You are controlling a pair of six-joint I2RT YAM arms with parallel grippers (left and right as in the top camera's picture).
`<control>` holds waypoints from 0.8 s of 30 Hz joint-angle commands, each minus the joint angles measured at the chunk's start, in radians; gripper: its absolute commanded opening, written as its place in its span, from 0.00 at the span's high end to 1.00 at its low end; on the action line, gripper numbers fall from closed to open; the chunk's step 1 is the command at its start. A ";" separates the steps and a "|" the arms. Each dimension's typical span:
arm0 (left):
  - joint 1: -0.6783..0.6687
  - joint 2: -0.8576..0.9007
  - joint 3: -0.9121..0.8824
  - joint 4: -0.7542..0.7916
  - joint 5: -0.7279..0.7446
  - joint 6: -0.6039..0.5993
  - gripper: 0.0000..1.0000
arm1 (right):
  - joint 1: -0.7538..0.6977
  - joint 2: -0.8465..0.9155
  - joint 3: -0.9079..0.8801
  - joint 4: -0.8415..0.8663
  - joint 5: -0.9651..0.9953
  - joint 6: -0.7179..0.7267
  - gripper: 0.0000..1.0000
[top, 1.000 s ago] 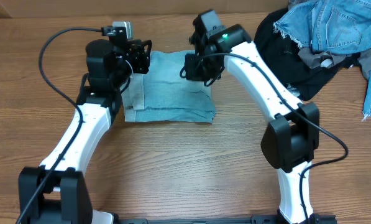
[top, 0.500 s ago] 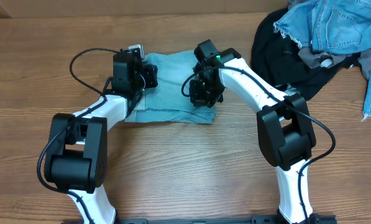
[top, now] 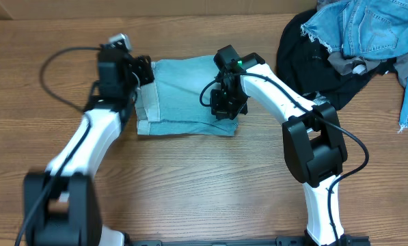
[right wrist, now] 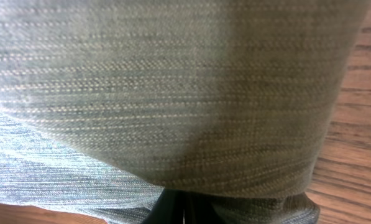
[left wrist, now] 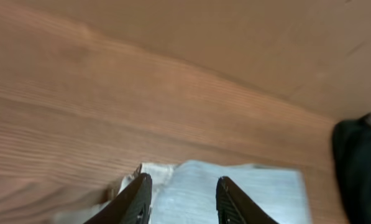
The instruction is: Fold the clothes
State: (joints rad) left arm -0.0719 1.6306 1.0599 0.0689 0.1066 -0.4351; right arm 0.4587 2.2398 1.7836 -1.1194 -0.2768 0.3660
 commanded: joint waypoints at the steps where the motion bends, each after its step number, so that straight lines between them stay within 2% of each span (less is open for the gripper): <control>1: -0.001 -0.179 0.002 -0.209 -0.049 0.046 0.57 | -0.013 0.000 -0.007 -0.008 -0.001 0.005 0.96; 2: -0.001 -0.205 0.002 -0.281 -0.065 0.031 0.50 | -0.020 -0.001 -0.004 -0.009 -0.023 0.004 0.96; 5: 0.018 -0.238 0.001 -0.482 -0.116 -0.013 0.01 | -0.045 -0.005 0.003 -0.009 -0.078 -0.001 0.96; 8: 0.056 -0.226 -0.004 -0.529 -0.061 0.014 0.00 | -0.066 -0.007 0.004 -0.009 -0.102 -0.004 0.96; 13: 0.182 -0.151 -0.008 -0.495 0.194 0.055 0.00 | -0.074 -0.007 0.003 -0.008 -0.129 -0.030 0.96; 16: 0.249 -0.076 -0.009 -0.484 0.254 0.078 0.00 | -0.074 -0.007 0.004 -0.007 -0.129 -0.032 0.96; 24: 0.275 0.151 -0.009 -0.358 0.466 0.144 0.00 | -0.074 -0.007 0.003 -0.004 -0.129 -0.050 0.96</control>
State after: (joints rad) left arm 0.2035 1.7008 1.0599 -0.3206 0.4389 -0.3424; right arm 0.3923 2.2398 1.7836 -1.1252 -0.4042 0.3313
